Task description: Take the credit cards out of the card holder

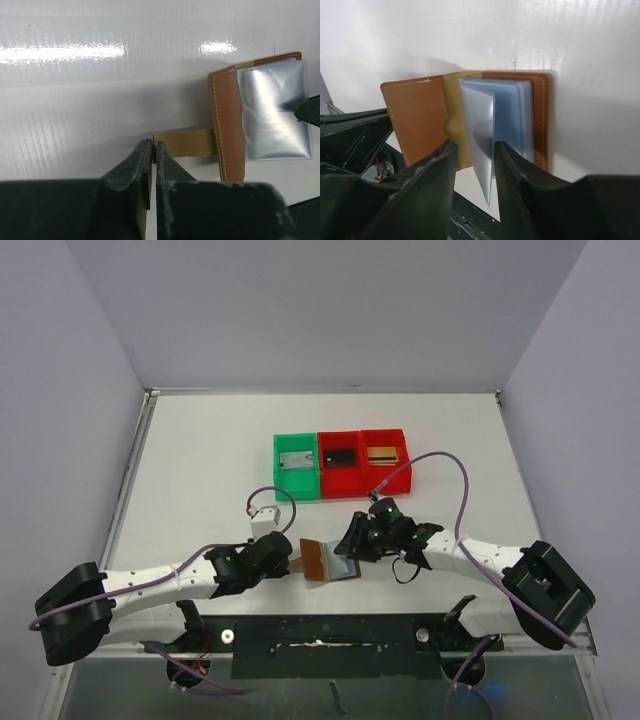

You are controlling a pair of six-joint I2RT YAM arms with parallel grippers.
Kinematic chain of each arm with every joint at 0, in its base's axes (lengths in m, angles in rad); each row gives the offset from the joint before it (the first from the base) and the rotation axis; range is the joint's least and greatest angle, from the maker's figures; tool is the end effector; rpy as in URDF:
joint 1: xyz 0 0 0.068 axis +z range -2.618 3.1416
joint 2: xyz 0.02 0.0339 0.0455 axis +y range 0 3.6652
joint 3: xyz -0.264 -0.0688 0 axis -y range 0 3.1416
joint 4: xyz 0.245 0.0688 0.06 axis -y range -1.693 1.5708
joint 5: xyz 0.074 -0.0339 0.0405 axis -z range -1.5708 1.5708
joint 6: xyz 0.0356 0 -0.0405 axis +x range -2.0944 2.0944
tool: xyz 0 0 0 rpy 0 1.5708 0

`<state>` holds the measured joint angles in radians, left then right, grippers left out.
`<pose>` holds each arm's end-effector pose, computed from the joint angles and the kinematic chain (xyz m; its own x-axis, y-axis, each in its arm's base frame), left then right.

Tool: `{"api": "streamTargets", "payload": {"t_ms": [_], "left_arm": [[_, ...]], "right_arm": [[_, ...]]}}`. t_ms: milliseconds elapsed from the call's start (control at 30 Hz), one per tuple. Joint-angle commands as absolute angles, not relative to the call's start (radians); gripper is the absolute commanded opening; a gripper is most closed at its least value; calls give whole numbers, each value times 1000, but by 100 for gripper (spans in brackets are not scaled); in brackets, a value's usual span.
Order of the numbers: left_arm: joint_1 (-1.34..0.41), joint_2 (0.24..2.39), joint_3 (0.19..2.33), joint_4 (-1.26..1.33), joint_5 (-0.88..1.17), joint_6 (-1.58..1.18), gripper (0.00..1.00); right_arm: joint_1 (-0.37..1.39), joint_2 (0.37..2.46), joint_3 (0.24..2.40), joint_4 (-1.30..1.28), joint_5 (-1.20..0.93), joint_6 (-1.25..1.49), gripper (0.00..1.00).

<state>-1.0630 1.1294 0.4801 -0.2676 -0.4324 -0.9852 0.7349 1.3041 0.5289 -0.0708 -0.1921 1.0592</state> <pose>0.1119 -0.1704 0.1675 -0.7712 -0.1702 -0.6134 0.0484 0.9451 -0.3231 0.1732 0.1657 0.1580 -0.9277 0.3153 -0.1999 0.1161 0.7527 0.6481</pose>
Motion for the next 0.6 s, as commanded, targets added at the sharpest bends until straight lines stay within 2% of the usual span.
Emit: {"api": "streamTargets", "payload": {"t_ms": [0, 367, 567], "left_arm": [[-1057, 1104, 480, -236, -429, -996, 0], [-1053, 1080, 469, -231, -419, -1059, 0], [-1046, 1047, 443, -231, -400, -1094, 2]], "right_arm": [[756, 1310, 584, 48, -264, 1034, 36], [819, 1524, 707, 181, -381, 1016, 42], [822, 1614, 683, 246, -393, 1058, 44]]}}
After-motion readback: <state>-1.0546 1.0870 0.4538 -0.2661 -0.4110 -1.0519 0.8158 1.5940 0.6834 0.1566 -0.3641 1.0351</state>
